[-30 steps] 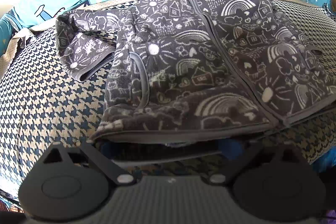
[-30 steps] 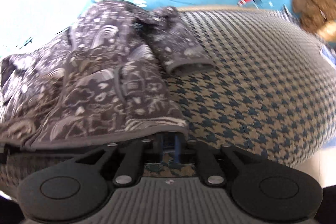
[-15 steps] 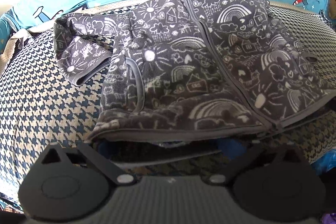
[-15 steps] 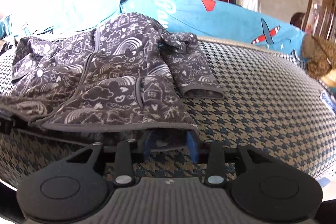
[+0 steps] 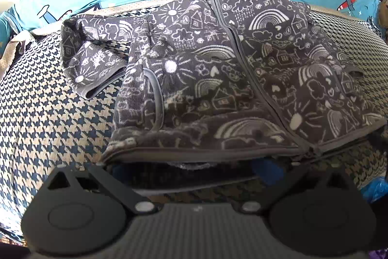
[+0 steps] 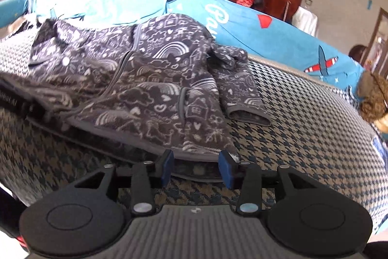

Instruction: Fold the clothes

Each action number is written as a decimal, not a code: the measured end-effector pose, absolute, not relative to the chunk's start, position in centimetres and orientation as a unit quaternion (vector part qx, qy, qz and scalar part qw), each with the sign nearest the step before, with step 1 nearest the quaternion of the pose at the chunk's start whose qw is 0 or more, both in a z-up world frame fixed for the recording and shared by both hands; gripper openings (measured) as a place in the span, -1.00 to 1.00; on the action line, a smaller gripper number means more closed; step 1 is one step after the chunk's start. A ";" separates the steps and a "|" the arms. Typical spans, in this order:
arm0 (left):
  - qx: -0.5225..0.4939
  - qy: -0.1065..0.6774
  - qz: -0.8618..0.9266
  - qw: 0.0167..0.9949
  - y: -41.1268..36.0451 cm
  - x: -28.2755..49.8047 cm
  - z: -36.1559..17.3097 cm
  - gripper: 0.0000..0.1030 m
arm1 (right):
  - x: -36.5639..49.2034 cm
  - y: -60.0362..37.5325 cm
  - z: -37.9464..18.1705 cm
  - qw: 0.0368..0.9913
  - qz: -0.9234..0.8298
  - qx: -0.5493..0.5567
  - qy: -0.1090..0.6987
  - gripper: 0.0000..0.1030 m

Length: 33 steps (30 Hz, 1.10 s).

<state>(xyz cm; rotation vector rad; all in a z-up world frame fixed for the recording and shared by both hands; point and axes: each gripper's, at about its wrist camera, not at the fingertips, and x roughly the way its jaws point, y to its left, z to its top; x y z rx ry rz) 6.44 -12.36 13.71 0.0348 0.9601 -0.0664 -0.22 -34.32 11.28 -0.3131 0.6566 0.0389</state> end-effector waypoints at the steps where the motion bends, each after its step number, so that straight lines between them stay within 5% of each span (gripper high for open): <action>1: 0.015 0.461 -0.032 0.886 -12.3 6.4 13.7 0.99 | -0.2 -34.1 11.1 0.933 0.018 -0.160 0.322 -0.11; 13: 0.023 0.468 -0.039 0.882 -12.8 6.3 13.4 0.99 | 2.0 -32.9 9.0 0.922 -0.003 -0.226 0.314 -0.12; 18: 0.035 0.472 -0.058 0.879 -13.4 5.6 13.2 0.99 | 2.5 -33.5 8.9 0.928 -0.013 -0.198 0.317 -0.85; 33: 0.041 0.465 -0.153 0.871 -15.5 2.4 13.1 0.99 | 3.3 -38.5 10.4 0.932 -0.128 -0.030 0.338 -0.96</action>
